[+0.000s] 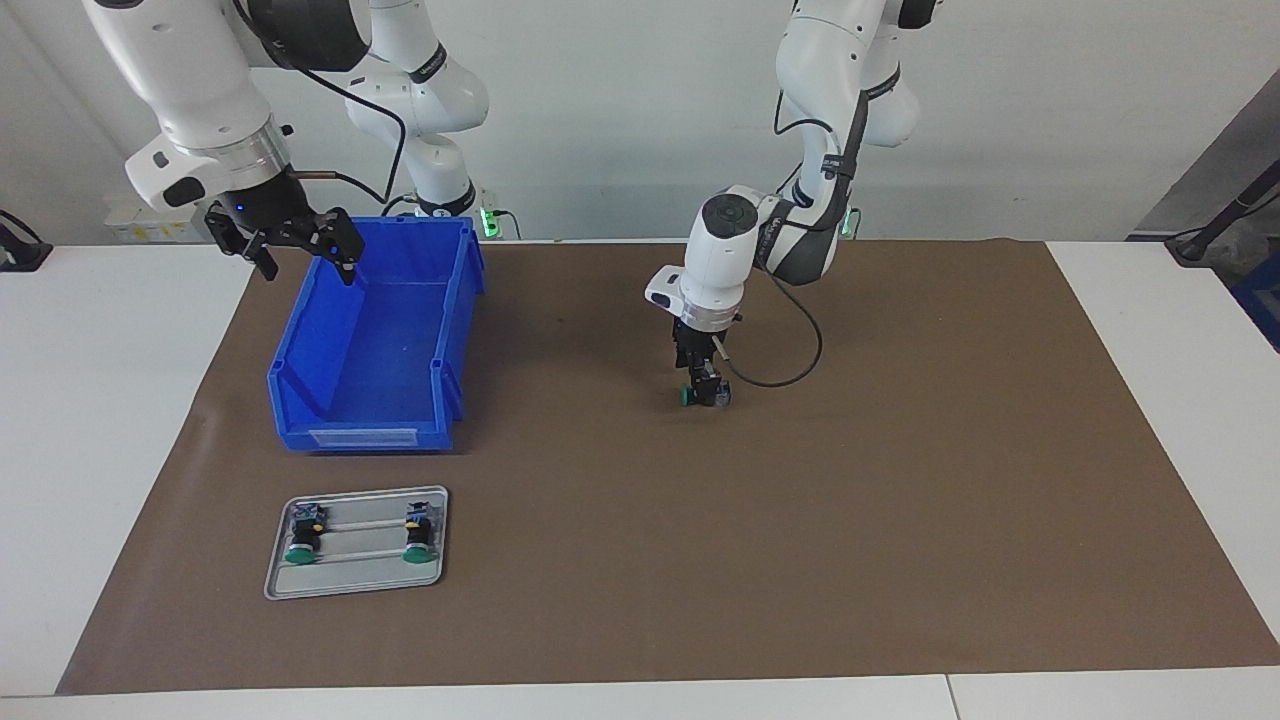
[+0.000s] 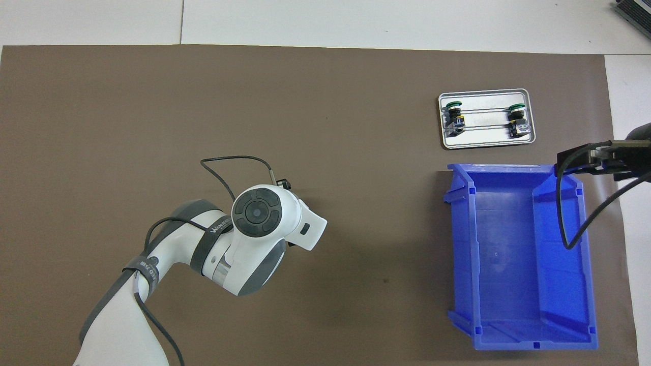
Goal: Place and press button with both arms
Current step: 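Position the left gripper over the component on the table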
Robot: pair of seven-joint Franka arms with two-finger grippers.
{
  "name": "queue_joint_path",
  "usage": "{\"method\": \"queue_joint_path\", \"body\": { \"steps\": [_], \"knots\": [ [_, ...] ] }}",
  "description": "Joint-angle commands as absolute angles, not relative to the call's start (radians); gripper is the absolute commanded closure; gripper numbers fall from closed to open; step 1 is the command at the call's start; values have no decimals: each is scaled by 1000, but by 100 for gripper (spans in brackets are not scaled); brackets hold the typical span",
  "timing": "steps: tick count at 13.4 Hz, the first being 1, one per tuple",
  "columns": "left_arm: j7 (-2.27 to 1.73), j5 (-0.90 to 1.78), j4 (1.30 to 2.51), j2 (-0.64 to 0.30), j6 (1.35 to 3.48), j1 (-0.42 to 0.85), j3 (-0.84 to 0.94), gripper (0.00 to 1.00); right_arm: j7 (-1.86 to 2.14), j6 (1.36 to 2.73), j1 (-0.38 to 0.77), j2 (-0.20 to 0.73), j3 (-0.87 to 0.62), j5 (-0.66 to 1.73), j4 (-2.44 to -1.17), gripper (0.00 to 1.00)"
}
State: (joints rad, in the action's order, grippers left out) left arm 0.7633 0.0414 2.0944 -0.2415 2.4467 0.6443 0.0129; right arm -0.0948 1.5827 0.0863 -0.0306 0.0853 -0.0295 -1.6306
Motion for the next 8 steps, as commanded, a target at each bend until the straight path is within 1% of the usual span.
{"method": "queue_joint_path", "body": {
  "steps": [1,8],
  "knots": [
    [752,48,2086,-270,2479,669,-5,26,-75,1578,81,-54,81,-26,-1652,0],
    [753,48,2100,-293,2499,680,-5,26,-75,1578,81,-54,81,-26,-1652,0]
  ]
}}
